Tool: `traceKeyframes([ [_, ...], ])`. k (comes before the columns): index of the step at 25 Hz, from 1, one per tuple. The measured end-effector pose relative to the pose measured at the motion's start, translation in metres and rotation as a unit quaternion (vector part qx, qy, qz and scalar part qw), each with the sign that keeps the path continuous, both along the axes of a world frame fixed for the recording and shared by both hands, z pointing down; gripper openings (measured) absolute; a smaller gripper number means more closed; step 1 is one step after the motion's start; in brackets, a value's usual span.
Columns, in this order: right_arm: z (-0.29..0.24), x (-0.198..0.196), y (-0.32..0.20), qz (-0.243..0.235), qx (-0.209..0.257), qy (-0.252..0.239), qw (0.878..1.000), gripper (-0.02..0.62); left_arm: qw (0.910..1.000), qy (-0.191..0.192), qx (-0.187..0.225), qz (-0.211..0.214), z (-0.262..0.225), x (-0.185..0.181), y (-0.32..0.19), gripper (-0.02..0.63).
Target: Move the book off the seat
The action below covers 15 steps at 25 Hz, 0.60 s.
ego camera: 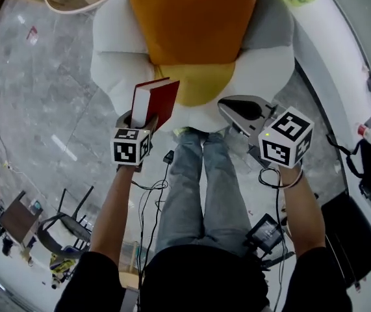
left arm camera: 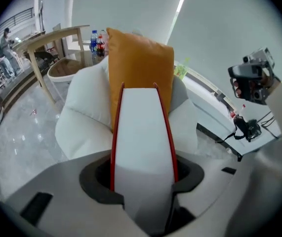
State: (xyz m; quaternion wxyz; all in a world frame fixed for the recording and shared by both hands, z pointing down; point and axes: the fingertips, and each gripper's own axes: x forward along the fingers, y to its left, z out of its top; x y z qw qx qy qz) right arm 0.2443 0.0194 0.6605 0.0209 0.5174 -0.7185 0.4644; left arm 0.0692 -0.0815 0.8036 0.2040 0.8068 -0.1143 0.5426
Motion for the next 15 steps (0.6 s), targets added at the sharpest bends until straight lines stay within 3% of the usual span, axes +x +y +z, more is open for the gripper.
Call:
traceKeyframes([
  [5, -0.081, 0.024, 0.006, -0.021, 0.04, 0.119, 0.992, 0.014, 0.995, 0.082, 0.023, -0.053, -0.097, 0.018, 0.001, 0.236],
  [9, -0.15, 0.038, 0.015, -0.024, 0.076, 0.188, 0.979, 0.014, 0.9832, 0.151, 0.052, -0.087, -0.184, 0.026, 0.014, 0.236],
  [15, -0.238, 0.041, 0.022, 0.014, 0.14, 0.182, 0.973, 0.014, 0.9508, 0.235, 0.116, -0.165, -0.31, -0.005, 0.016, 0.236],
])
